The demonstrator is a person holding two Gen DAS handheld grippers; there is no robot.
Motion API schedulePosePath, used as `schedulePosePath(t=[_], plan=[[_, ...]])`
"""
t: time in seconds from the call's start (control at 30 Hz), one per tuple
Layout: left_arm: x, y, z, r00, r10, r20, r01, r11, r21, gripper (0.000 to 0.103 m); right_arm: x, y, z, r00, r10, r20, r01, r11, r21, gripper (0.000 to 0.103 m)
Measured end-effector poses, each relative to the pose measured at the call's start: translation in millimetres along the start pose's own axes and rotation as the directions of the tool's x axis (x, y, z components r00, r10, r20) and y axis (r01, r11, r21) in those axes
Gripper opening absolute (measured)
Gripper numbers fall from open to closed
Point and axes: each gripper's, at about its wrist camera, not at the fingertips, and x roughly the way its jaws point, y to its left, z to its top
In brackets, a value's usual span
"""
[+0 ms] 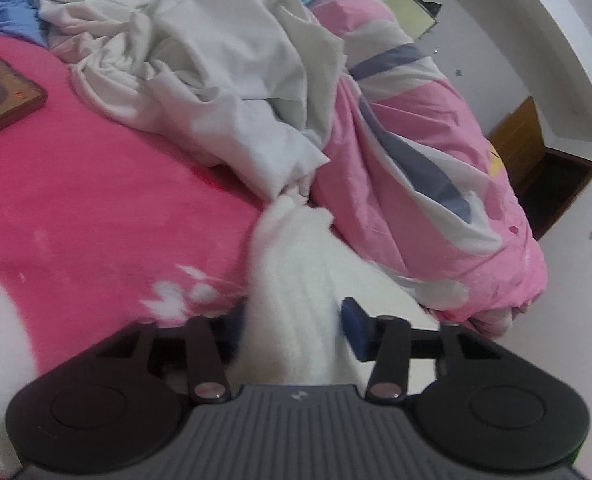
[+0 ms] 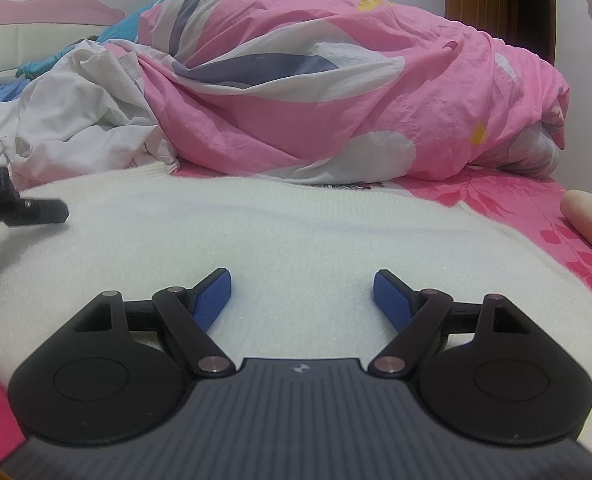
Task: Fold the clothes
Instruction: 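Close the left gripper on the edge of the folded cream sweater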
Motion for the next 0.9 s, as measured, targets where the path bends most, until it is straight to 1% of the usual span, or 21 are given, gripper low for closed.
schedulePosePath(t=[0.07, 0.27, 0.47, 0.57, 0.77, 0.9], plan=[[0, -1, 0, 1.0, 0.011, 0.002, -0.011, 1.0, 0.008, 0.042, 0, 0, 0, 1.0, 0.0, 0.001, 0.0, 1.0, 0.001, 0.079], [-4, -9, 0, 0.999, 0.038, 0.019, -0.038, 0.998, 0.045, 0.034, 0, 0, 0, 1.0, 0.002, 0.004, -0.002, 1.0, 0.005, 0.079], [-12, -21, 2, 0.998, 0.036, 0.045, -0.039, 0.996, 0.078, 0.031, 0, 0, -1, 1.0, 0.003, 0.007, -0.003, 1.0, 0.008, 0.079], [-17, -32, 5, 0.998, 0.023, 0.062, -0.029, 0.994, 0.108, 0.031, 0, -1, -2, 1.0, 0.004, 0.009, -0.004, 1.0, 0.01, 0.079], [-27, -58, 12, 0.996, -0.026, 0.08, 0.012, 0.986, 0.167, 0.03, 0, -1, -2, 1.0, 0.004, 0.011, -0.004, 1.0, 0.011, 0.08], [-31, -82, 14, 0.995, -0.06, 0.085, 0.039, 0.972, 0.231, 0.03, -1, 0, -2, 1.0, 0.0, 0.01, 0.0, 1.0, 0.009, 0.08]])
